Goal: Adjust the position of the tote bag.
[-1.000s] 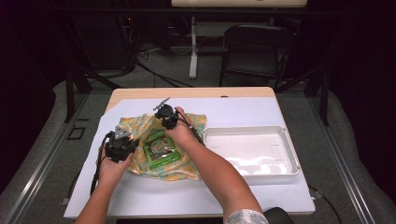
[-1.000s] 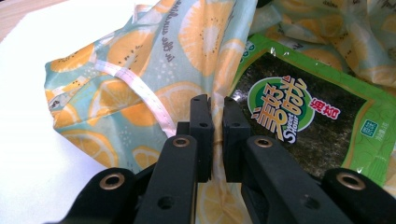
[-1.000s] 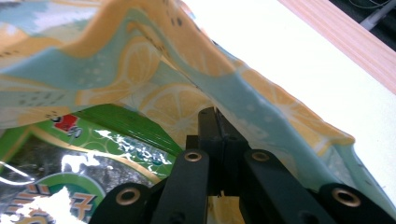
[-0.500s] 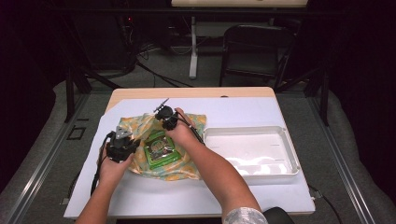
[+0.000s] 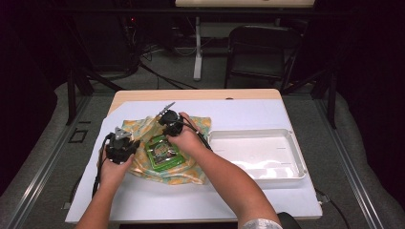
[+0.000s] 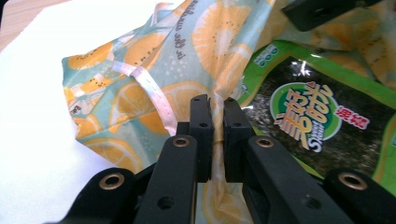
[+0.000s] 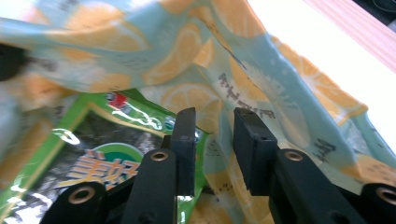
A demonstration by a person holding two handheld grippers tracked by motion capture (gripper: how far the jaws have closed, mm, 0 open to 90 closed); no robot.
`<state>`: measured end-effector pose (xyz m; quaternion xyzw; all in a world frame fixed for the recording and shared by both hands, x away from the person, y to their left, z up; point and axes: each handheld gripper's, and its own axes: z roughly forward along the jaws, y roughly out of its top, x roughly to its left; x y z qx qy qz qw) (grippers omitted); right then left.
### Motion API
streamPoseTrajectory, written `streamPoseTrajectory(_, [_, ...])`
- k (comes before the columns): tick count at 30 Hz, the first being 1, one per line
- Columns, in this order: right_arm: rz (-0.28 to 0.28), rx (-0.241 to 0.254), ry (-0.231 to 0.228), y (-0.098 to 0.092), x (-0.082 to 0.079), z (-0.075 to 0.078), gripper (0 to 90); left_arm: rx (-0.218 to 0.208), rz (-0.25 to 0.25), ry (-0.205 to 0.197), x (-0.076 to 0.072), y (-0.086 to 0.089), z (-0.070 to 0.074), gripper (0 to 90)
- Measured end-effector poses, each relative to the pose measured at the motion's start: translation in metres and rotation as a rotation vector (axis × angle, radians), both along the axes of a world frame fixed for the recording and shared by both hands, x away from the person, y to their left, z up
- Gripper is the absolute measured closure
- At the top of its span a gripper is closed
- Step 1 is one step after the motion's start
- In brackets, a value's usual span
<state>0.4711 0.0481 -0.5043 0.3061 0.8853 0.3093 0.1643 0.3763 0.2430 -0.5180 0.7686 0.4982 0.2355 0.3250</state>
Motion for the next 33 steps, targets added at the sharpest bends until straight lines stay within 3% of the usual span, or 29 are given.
streamPoseTrajectory(8, [0.035, 0.045, 0.006, -0.002, -0.017, 0.008, 66.2, 0.002, 0.037, 0.031, 0.006, 0.011, -0.004, 85.2])
streamPoseTrajectory(14, [0.045, 0.07, 0.02, -0.007, -0.026, 0.008, 65.6, -0.013, 0.07, 0.071, 0.008, 0.022, -0.008, 83.9])
streamPoseTrajectory(18, [0.039, 0.084, 0.024, -0.012, -0.029, 0.006, 65.6, -0.007, 0.074, 0.075, 0.007, 0.021, -0.008, 82.9])
streamPoseTrajectory(23, [0.025, 0.113, 0.032, -0.021, -0.03, 0.007, 64.1, -0.038, 0.06, 0.051, 0.005, 0.019, -0.004, 72.7])
streamPoseTrajectory(27, [0.016, 0.138, 0.023, -0.027, -0.032, 0.01, 63.0, -0.086, 0.053, 0.01, 0.001, 0.017, 0.002, 66.0])
streamPoseTrajectory(30, [0.011, 0.154, 0.02, -0.033, -0.035, 0.015, 62.2, -0.147, 0.053, -0.019, -0.002, 0.017, 0.007, 62.2])
streamPoseTrajectory(33, [0.016, 0.158, 0.016, -0.038, -0.038, 0.019, 62.1, -0.139, 0.046, -0.029, -0.005, 0.016, 0.015, 61.1])
